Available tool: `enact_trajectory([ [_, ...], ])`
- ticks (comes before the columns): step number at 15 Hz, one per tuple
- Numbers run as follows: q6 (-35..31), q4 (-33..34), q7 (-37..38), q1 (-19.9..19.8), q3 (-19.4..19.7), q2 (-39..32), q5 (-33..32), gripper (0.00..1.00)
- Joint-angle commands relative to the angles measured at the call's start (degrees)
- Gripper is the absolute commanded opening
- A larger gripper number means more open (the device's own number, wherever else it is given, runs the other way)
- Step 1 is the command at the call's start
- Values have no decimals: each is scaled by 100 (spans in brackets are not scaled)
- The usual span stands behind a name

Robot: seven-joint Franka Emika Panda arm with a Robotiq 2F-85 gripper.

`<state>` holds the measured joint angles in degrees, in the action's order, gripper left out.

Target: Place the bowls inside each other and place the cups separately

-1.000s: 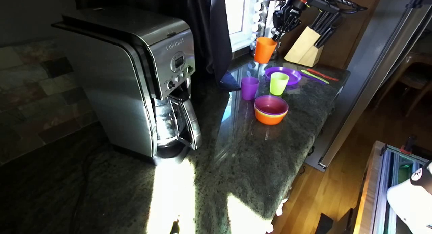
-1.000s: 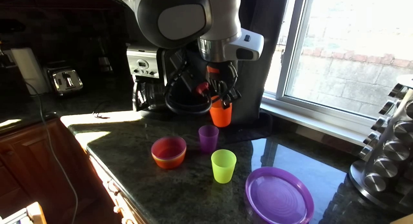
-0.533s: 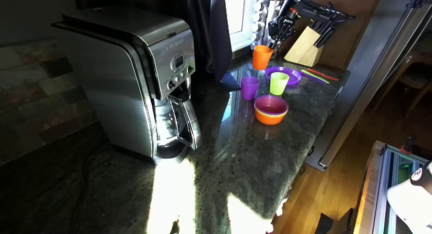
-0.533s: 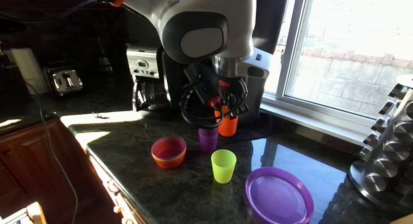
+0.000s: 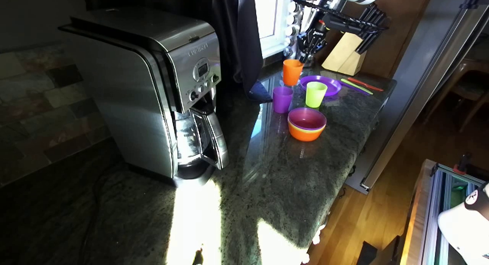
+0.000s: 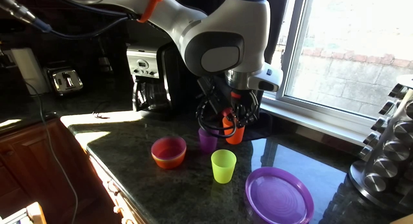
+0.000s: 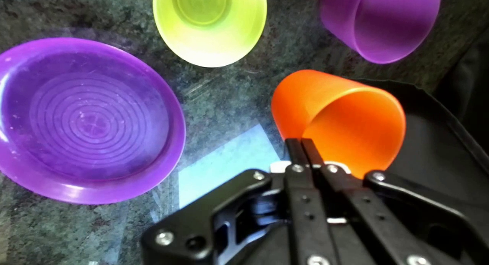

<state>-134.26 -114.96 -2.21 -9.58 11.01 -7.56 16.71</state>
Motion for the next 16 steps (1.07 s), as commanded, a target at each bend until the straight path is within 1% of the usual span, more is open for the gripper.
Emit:
enact_trajectory([
  [1,207,309,33,-132,-87,-352,142,1],
  [7,149,381,-82,-215,-196,-615,284,1],
  [16,143,426,-35,-263,-253,-853,226,1],
])
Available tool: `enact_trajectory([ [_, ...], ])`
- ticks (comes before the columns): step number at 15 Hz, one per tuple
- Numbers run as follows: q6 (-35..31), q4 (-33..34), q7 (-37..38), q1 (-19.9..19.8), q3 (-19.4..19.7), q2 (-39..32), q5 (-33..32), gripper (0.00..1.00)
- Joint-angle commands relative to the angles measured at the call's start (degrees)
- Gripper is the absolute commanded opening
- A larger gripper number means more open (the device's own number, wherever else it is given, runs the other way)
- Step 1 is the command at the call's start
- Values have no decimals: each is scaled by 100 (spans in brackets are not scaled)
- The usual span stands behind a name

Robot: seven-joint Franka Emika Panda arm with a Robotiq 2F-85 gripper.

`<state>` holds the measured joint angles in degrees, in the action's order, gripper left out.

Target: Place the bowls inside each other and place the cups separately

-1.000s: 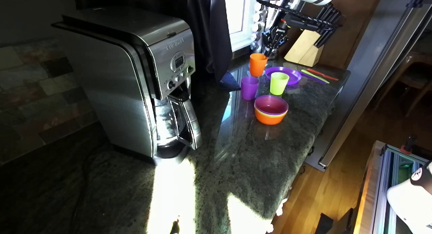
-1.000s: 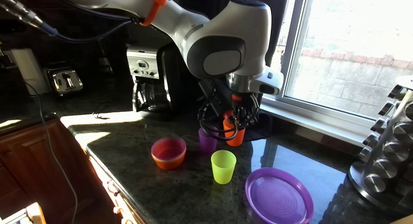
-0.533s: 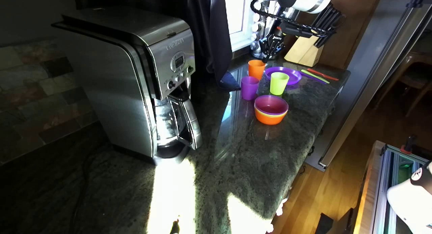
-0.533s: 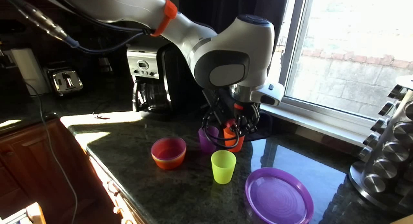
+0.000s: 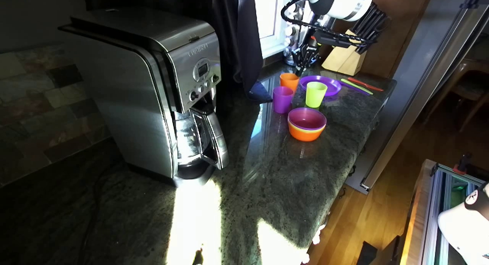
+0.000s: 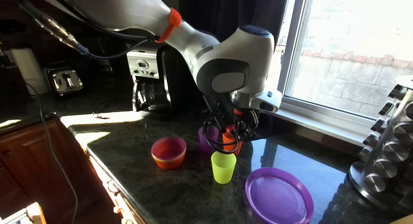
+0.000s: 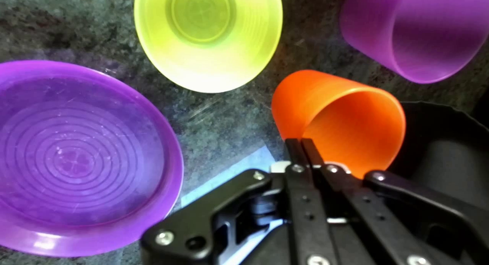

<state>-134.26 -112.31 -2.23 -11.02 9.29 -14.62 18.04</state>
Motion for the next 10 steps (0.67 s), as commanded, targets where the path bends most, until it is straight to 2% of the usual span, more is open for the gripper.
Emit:
enact_trajectory([
  [1,143,159,-31,-129,-83,-164,95,1],
  [3,166,153,-34,-144,-88,-193,80,1],
  [4,153,145,-17,-144,-87,-203,58,28],
  [6,166,129,-65,-171,-118,-179,144,35],
  [10,135,50,-108,-184,-148,-15,215,66],
])
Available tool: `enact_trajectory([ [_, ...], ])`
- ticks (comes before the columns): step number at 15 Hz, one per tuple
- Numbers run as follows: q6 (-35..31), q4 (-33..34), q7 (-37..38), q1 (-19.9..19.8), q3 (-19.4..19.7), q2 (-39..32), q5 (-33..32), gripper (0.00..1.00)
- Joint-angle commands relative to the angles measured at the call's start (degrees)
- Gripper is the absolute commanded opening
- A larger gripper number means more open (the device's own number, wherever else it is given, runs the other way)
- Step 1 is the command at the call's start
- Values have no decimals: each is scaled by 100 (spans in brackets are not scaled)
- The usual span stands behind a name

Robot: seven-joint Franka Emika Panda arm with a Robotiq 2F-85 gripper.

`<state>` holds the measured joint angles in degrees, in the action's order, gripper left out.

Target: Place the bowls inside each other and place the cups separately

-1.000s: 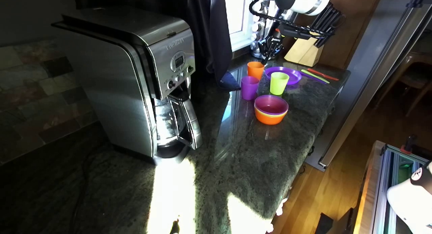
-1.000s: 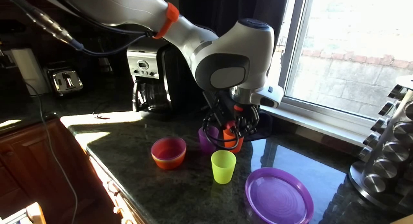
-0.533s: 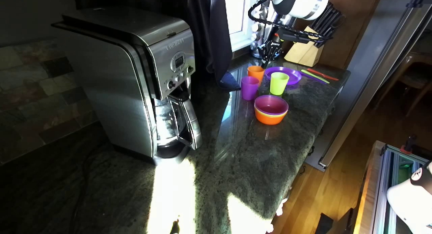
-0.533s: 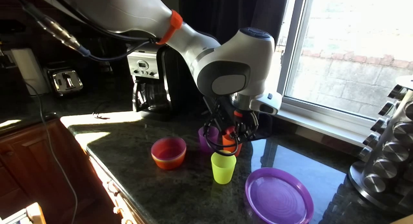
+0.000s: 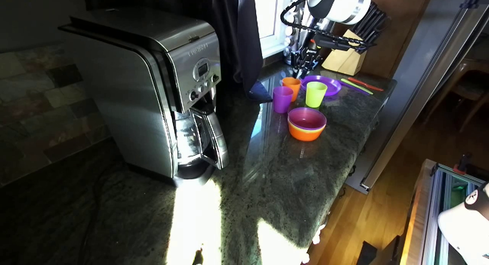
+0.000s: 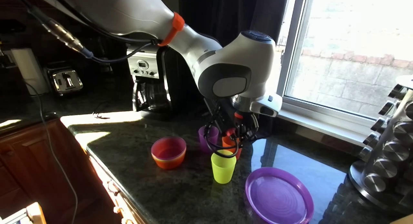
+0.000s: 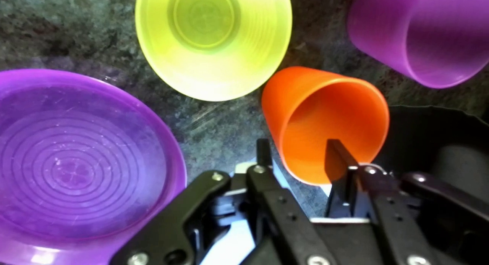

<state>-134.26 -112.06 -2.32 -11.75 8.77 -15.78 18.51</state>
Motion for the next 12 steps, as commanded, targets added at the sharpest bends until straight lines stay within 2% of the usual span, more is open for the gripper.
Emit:
enact_trajectory([
  [1,136,-2,-50,-90,-76,155,109,73],
  [4,187,-142,-56,-72,-61,440,78,96],
  [5,208,-205,-43,-59,-52,560,55,99],
  [12,151,-798,204,81,33,1422,-415,100],
])
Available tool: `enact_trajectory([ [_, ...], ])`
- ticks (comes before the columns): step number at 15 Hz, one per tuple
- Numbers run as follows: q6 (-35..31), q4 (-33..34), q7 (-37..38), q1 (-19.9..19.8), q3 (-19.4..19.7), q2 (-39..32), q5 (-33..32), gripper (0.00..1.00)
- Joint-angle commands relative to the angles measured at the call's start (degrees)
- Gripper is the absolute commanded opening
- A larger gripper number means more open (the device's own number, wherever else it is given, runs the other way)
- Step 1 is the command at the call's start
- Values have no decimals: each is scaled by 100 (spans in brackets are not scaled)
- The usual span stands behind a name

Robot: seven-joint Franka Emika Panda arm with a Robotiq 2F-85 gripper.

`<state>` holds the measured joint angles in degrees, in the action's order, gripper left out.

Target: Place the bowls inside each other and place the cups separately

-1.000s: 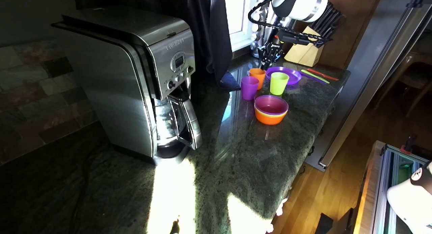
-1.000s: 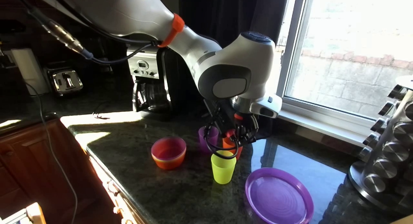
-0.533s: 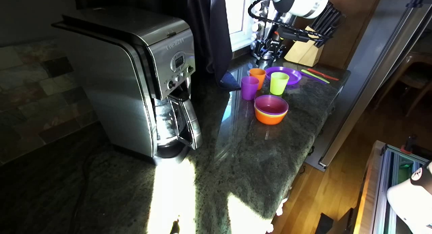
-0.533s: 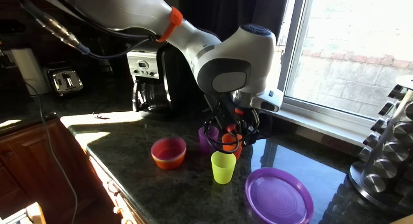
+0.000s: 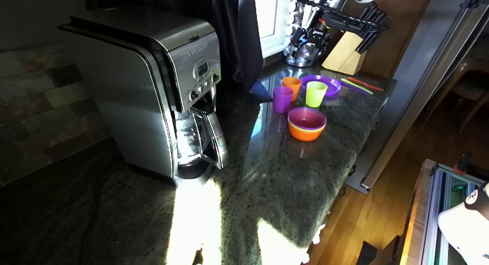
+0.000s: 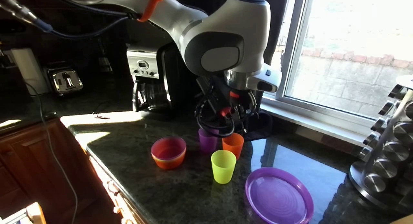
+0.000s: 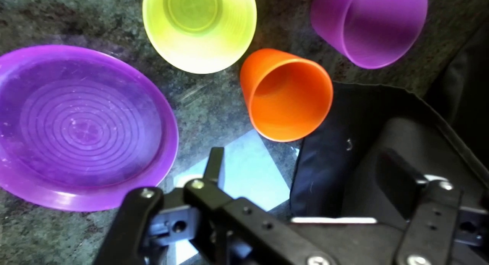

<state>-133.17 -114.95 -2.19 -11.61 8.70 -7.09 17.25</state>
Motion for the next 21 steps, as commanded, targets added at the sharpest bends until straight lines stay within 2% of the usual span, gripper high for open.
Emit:
enact_trajectory([
  [1,36,-603,230,76,44,675,-388,100],
  [5,27,-1037,430,109,30,1188,-882,100],
  [15,244,-1815,654,103,-64,2104,-1530,100],
  [17,270,-1920,663,101,-89,2223,-1650,100],
  [18,152,-1645,484,138,-12,1920,-1441,100],
  [21,161,-1758,515,137,-34,2048,-1511,100],
])
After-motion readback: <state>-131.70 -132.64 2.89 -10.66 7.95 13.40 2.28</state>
